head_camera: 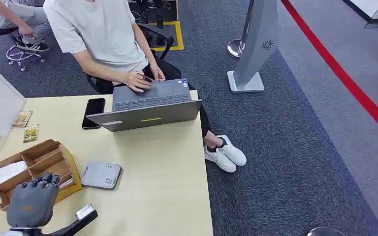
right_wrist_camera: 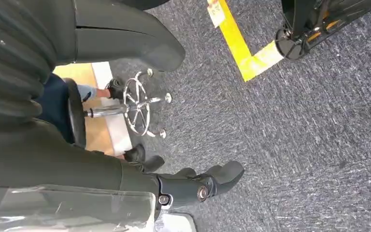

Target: Pass the card to the sensor for recognition and then transmit it.

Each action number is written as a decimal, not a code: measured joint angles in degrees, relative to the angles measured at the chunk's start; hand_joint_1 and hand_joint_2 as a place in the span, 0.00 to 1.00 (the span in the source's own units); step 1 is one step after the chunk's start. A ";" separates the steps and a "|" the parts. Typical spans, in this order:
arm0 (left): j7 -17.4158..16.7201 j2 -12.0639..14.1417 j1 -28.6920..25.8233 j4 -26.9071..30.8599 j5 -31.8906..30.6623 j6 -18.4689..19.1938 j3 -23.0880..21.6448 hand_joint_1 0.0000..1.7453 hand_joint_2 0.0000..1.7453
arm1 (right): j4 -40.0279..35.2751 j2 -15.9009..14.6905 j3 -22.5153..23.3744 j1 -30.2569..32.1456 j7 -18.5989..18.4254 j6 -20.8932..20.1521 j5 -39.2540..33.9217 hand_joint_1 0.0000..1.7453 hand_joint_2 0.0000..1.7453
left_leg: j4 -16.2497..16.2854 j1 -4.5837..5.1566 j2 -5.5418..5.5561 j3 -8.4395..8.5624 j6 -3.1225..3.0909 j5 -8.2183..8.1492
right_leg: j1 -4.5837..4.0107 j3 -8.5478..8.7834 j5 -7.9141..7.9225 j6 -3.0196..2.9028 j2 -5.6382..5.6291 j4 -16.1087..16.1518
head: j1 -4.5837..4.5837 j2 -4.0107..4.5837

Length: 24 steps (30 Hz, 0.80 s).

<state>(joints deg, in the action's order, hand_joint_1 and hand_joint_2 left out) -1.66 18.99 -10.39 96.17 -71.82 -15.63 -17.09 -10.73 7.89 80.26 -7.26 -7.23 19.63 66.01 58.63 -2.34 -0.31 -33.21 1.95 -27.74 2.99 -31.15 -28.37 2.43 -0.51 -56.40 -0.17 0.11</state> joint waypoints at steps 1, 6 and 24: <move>0.00 0.02 -0.12 0.28 0.00 -0.04 0.02 1.00 1.00 | 0.00 0.00 0.00 0.00 0.00 0.00 0.02 0.00 1.00 | 0.00 0.00 0.00 0.00 0.00 0.00 | 0.00 0.00 0.00 0.00 0.00 0.00 | 0.00 0.00; 0.00 0.20 -0.42 0.98 0.00 -0.11 0.04 1.00 1.00 | 0.00 0.00 0.00 0.00 0.00 0.00 0.00 0.00 1.00 | 0.00 0.00 0.00 0.00 0.00 0.00 | 0.00 -0.01 0.00 0.00 0.00 0.00 | 0.00 0.00; 7.26 -7.13 16.70 2.89 -1.38 -20.17 4.77 1.00 1.00 | 0.00 0.00 -3.28 -0.24 -0.07 -1.51 5.87 0.00 1.00 | 0.03 0.00 0.13 0.06 -0.02 0.10 | 0.00 0.07 0.04 0.00 0.12 0.00 | -0.04 0.00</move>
<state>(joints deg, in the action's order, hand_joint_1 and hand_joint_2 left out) 5.60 11.87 6.32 99.06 -73.20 -35.80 -12.33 -10.73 7.89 76.98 -7.51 -7.30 18.12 71.88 58.65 -2.34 -0.18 -33.15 1.92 -27.64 2.99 -31.08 -28.33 2.44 -0.39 -56.40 -0.22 0.11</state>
